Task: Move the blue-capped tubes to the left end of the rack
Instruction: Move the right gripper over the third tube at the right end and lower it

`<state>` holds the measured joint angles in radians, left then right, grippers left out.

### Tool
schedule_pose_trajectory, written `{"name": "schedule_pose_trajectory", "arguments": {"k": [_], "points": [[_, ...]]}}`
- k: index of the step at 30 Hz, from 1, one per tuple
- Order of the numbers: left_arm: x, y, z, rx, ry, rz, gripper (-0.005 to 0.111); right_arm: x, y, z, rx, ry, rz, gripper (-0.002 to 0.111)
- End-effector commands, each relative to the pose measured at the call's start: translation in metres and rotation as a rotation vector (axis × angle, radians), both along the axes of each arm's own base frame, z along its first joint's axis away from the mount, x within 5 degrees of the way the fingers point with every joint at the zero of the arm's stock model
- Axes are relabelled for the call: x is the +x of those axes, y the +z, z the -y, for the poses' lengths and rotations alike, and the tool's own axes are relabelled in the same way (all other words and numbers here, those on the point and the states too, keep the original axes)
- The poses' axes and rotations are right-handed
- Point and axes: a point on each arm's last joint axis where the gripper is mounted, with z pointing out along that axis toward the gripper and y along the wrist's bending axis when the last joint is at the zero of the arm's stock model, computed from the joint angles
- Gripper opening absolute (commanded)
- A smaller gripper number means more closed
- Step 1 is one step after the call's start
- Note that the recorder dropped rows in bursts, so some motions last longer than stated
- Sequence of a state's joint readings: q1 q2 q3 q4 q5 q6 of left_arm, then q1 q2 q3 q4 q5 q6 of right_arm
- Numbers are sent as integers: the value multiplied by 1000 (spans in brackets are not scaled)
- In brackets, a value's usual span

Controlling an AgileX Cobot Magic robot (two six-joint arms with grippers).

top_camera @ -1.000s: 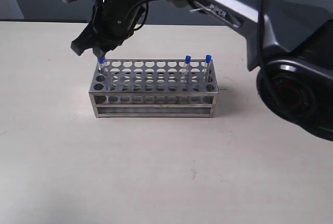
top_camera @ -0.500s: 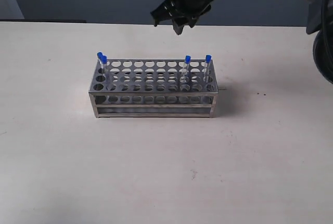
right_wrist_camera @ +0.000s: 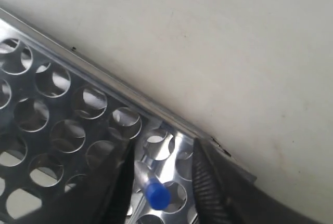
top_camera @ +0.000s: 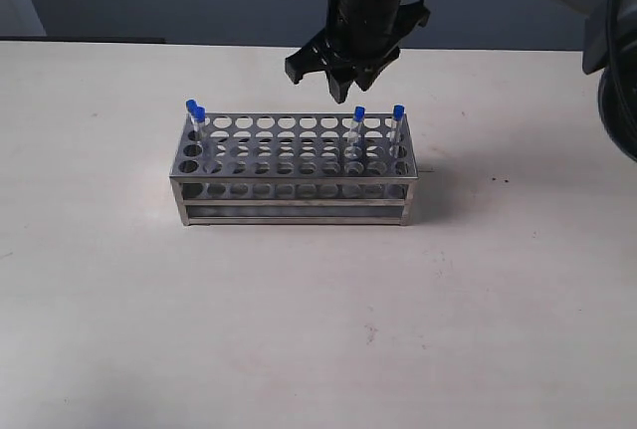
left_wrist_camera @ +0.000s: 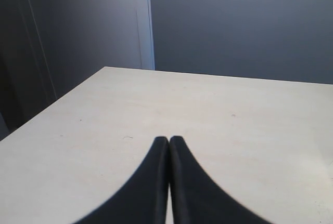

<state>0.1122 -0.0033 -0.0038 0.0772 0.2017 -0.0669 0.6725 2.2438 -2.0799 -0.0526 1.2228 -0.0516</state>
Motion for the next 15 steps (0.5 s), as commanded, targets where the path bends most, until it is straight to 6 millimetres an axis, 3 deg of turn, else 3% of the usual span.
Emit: {"name": "schedule_pose_trajectory", "arguments": {"k": [1, 15], "points": [[1, 0, 0, -7, -7, 5, 0, -3, 13, 2, 36, -11, 4, 37], [1, 0, 0, -7, -7, 5, 0, -15, 3, 11, 3, -16, -54, 37]]}}
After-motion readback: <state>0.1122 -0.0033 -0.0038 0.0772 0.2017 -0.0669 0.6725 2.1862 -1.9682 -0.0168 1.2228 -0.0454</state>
